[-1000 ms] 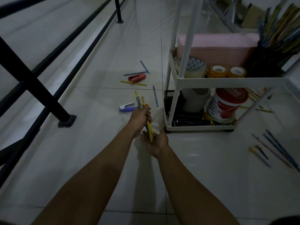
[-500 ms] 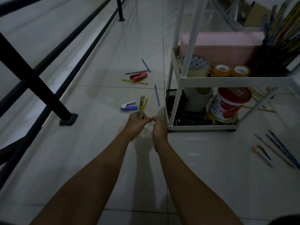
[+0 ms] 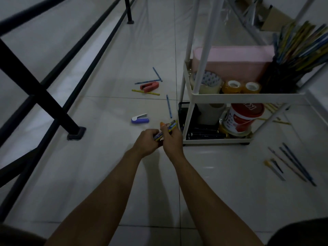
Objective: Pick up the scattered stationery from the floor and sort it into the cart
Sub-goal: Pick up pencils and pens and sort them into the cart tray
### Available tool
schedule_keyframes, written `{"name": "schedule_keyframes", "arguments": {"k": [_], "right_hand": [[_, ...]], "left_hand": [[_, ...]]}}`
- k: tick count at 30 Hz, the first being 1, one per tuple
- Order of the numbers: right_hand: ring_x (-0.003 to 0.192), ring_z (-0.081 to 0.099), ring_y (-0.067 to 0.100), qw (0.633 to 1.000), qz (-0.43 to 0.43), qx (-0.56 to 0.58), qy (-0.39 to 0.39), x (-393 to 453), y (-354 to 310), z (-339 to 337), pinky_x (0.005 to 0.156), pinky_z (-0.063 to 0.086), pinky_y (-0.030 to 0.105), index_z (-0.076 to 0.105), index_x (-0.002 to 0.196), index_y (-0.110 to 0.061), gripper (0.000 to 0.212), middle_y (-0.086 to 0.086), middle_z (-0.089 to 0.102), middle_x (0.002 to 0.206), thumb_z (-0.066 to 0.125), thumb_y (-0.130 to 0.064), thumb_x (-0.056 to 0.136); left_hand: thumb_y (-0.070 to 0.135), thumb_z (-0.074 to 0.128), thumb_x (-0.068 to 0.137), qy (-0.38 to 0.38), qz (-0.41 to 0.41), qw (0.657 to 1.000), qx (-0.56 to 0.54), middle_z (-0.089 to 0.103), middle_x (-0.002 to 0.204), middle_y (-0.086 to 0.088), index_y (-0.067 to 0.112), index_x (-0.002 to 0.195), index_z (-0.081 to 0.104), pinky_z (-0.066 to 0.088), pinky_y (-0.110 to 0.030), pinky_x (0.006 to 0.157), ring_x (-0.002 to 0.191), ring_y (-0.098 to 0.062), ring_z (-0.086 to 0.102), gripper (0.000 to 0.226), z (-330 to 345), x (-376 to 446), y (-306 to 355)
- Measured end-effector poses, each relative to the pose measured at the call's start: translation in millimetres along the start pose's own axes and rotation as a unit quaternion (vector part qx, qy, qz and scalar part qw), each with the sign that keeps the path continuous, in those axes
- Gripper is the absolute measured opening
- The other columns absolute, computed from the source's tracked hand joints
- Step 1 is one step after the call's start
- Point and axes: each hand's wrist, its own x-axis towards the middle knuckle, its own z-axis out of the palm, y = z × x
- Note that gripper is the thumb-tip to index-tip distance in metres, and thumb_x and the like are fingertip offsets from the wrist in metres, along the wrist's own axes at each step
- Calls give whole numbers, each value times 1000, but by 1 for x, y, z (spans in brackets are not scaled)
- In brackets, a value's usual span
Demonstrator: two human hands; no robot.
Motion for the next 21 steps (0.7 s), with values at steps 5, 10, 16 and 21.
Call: {"name": "schedule_keyframes", "arguments": {"k": [5,10,16,21], "right_hand": [[67,59,4,998,48,37,-27,-37,-55,-10,66,49,21,66,90,-6,22,3,62,76,57,-25,96],[75,56,18,993,102,62,-20,-88,-161,-14,70,47,36,62,90,6,32,11,57,77,57,-25,96],[65,49,14,989,110,91,-48,-121,-333,-42,60,43,34,64,85,-17,22,4,52,69,51,-27,99],[58,39,13,976,156,144,-43,-132,-464,-80,54,35,25,58,80,-16,26,3,43,64,53,-34,98]], "left_hand": [[22,76,80,-50,-36,997,-46,38,44,6,26,49,48,24,-18,45,42,-4,34,42,-45,-28,32],[29,77,78,-107,-67,992,-23,38,41,8,25,50,48,26,-22,47,42,-4,34,40,-120,-72,108],[22,87,66,-107,-45,982,-147,61,75,-6,22,91,65,50,-27,68,70,-16,62,34,-237,-112,252],[25,73,83,-123,18,983,-131,67,98,4,28,113,66,48,-21,85,92,-4,64,31,-315,-129,378]]}}
